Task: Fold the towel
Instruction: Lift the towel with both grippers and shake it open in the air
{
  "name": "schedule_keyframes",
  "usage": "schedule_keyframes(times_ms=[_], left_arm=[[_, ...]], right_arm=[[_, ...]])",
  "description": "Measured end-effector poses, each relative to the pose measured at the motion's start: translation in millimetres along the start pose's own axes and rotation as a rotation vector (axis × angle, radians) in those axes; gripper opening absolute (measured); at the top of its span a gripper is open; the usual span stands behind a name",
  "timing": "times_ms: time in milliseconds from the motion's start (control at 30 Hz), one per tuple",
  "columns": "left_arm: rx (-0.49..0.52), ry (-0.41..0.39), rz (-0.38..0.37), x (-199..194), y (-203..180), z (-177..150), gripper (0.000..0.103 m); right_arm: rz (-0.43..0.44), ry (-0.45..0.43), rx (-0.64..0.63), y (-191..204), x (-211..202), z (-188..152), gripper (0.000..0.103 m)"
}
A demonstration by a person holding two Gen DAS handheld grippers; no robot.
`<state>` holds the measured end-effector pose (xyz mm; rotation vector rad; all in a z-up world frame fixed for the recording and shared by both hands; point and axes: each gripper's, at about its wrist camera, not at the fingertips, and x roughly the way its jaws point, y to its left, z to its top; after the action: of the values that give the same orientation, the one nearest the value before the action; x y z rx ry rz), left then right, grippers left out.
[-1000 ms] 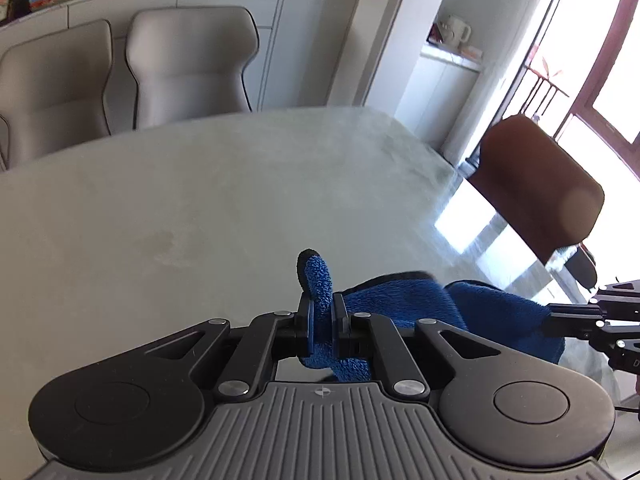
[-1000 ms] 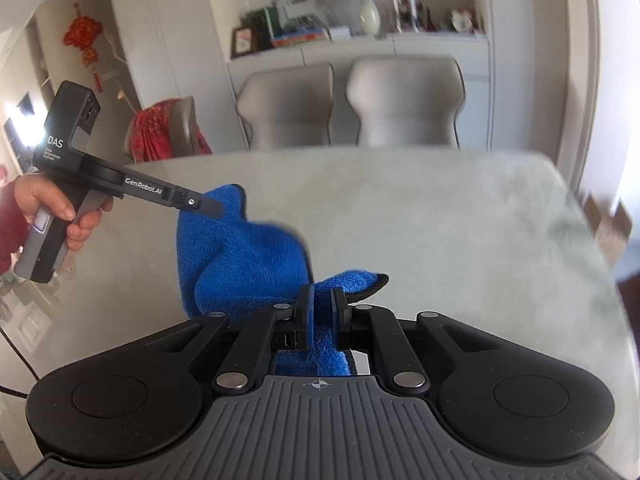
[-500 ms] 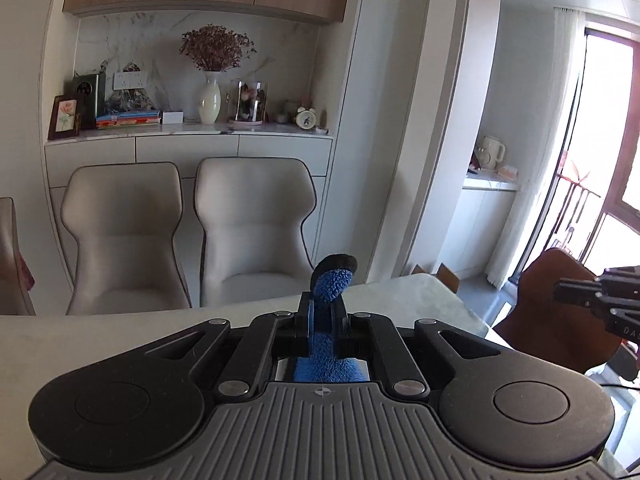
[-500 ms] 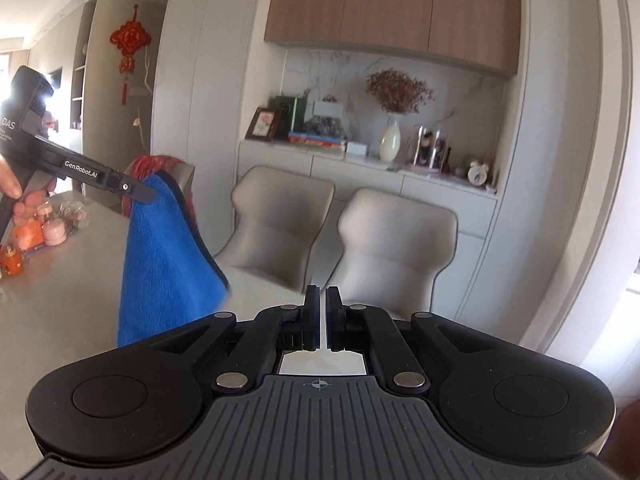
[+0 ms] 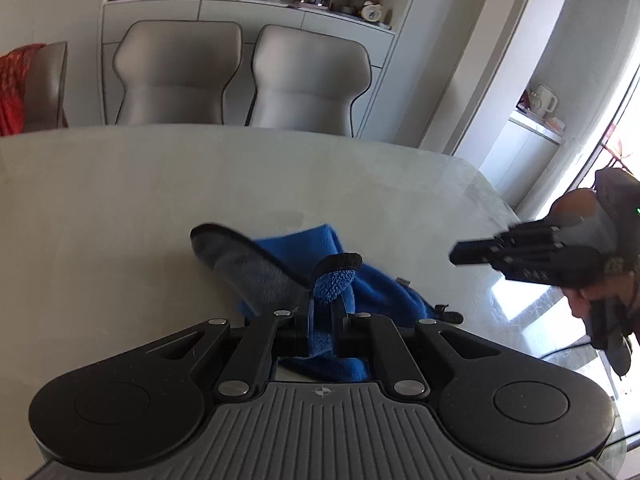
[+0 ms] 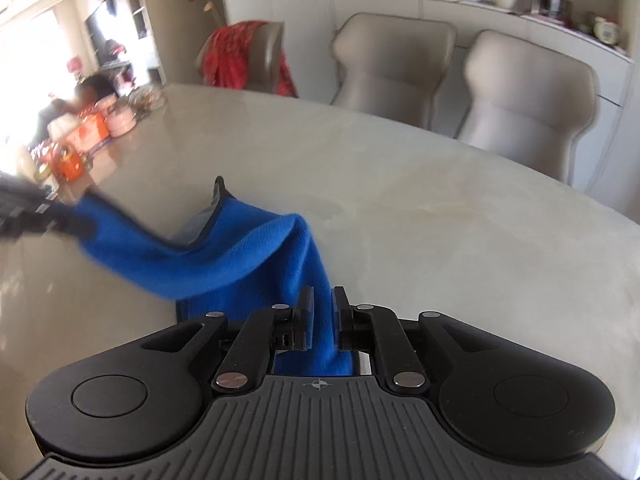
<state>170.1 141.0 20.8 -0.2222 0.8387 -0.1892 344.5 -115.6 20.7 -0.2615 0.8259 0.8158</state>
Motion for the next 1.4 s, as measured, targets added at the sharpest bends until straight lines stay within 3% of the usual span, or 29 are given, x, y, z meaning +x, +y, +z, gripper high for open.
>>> schedule_keyframes(times_ms=[33,167,333,533,600,633,667,733,900,1067,1167,1267,1400], left_arm=[[-0.026,0.01,0.001,-0.7,5.2,-8.5,0.007],[-0.116,0.045,0.004,-1.2,21.5,-35.9,0.007],[-0.162,0.044,0.014,-2.4,33.7,-48.3,0.007],[-0.153,0.039,0.011,-4.5,35.2,-51.9,0.007],[-0.16,0.041,0.008,-5.5,35.4,-53.1,0.007],[-0.162,0.042,0.009,-5.8,35.4,-53.2,0.007],[-0.163,0.044,0.01,-6.1,35.5,-53.3,0.007],[-0.168,0.037,0.022,-8.4,37.5,-51.6,0.008],[-0.18,-0.016,0.046,-20.0,44.1,-43.9,0.008],[-0.169,-0.144,0.039,-44.9,39.4,-21.8,0.008],[-0.142,-0.228,0.017,-58.1,30.4,-2.1,0.007],[-0.053,-0.292,0.03,-58.3,15.4,31.8,0.006],[0.048,-0.362,0.044,-45.2,-2.5,86.6,0.005]], right_arm=[[0.014,0.015,-0.026,2.9,13.8,11.3,0.028],[0.091,0.07,-0.098,25.2,61.8,52.2,0.03],[0.204,0.126,-0.212,79.9,114.4,96.5,0.041],[0.187,0.208,-0.239,118.3,178.8,117.2,0.044],[0.202,0.236,-0.236,120.9,196.5,113.6,0.025],[0.216,0.249,-0.231,121.3,203.2,111.0,0.004],[0.231,0.246,-0.221,120.0,204.0,107.2,0.004],[0.234,0.195,-0.202,113.1,188.5,101.4,0.004],[0.19,-0.024,-0.005,63.4,92.7,87.6,0.004],[0.055,-0.241,0.118,24.4,-45.5,55.1,0.004],[-0.004,-0.307,0.155,14.4,-97.0,41.3,0.004],[-0.056,-0.348,0.171,0.1,-124.9,44.7,0.004],[-0.068,-0.392,0.178,-15.3,-131.9,73.0,0.004]])
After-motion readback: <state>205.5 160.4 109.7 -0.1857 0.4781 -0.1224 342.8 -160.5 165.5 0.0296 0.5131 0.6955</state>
